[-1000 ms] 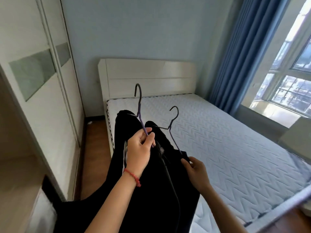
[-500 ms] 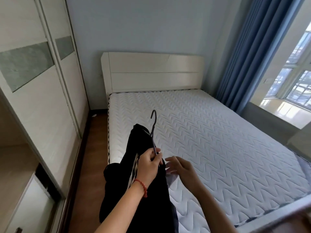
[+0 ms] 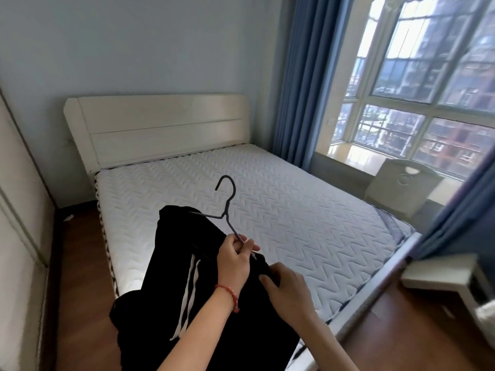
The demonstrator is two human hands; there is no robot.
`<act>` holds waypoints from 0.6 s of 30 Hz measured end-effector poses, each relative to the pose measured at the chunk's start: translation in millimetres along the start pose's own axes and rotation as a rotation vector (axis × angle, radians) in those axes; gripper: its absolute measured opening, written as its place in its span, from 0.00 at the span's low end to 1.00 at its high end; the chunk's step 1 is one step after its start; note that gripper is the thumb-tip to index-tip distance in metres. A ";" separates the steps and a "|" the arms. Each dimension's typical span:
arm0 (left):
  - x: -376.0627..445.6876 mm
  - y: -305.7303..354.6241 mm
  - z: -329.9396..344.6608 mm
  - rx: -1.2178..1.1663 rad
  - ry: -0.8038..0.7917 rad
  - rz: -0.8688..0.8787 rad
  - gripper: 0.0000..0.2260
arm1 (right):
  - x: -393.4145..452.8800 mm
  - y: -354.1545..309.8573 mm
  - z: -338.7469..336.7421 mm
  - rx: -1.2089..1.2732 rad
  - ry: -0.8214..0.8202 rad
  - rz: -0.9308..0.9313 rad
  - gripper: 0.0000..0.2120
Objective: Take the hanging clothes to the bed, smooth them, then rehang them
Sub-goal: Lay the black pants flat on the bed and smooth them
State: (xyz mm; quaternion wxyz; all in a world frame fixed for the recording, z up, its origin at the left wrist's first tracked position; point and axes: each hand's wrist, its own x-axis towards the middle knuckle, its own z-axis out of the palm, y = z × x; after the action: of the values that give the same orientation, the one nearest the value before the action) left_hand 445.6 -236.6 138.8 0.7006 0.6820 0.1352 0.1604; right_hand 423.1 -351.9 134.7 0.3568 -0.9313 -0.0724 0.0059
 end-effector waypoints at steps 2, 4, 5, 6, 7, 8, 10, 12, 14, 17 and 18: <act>-5.2 11.3 5.8 -0.006 -0.085 0.047 0.06 | -10.8 -2.0 -8.8 0.028 0.150 0.023 0.08; -11.3 25.8 14.2 -0.003 -0.186 0.106 0.07 | -21.0 -2.9 -25.2 0.024 0.293 0.040 0.06; -14.3 33.1 19.8 0.009 -0.237 0.142 0.07 | -25.9 -1.6 -35.8 0.013 0.362 0.040 0.06; -17.8 41.1 25.8 0.038 -0.287 0.180 0.07 | -31.7 0.5 -48.0 0.003 0.426 0.035 0.06; -21.4 47.7 32.2 0.063 -0.334 0.213 0.07 | -38.3 4.1 -60.4 -0.011 0.481 0.034 0.05; -25.3 54.2 38.8 0.080 -0.374 0.243 0.08 | -46.0 8.8 -73.3 -0.022 0.527 0.041 0.05; -34.6 66.3 53.0 0.087 -0.429 0.292 0.09 | -63.0 24.8 -98.6 -0.036 0.609 0.070 0.05; -41.1 74.6 67.0 0.136 -0.430 0.345 0.08 | -82.9 45.2 -122.9 -0.053 0.679 0.121 0.04; -45.7 78.2 79.0 0.209 -0.368 0.428 0.09 | -104.4 69.1 -147.0 -0.074 0.736 0.168 0.03; -49.2 74.4 96.8 0.286 -0.188 0.671 0.11 | -141.5 105.0 -183.7 -0.100 0.821 0.197 0.04; -48.4 71.8 105.2 0.322 -0.148 0.742 0.13 | -154.0 115.8 -196.7 -0.108 0.845 0.192 0.04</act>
State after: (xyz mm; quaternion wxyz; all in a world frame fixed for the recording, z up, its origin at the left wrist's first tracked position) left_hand 441.6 -351.1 212.6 0.4875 0.7950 -0.1475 0.3294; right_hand 298.3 -589.0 198.0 0.3039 -0.8717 0.1668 -0.3463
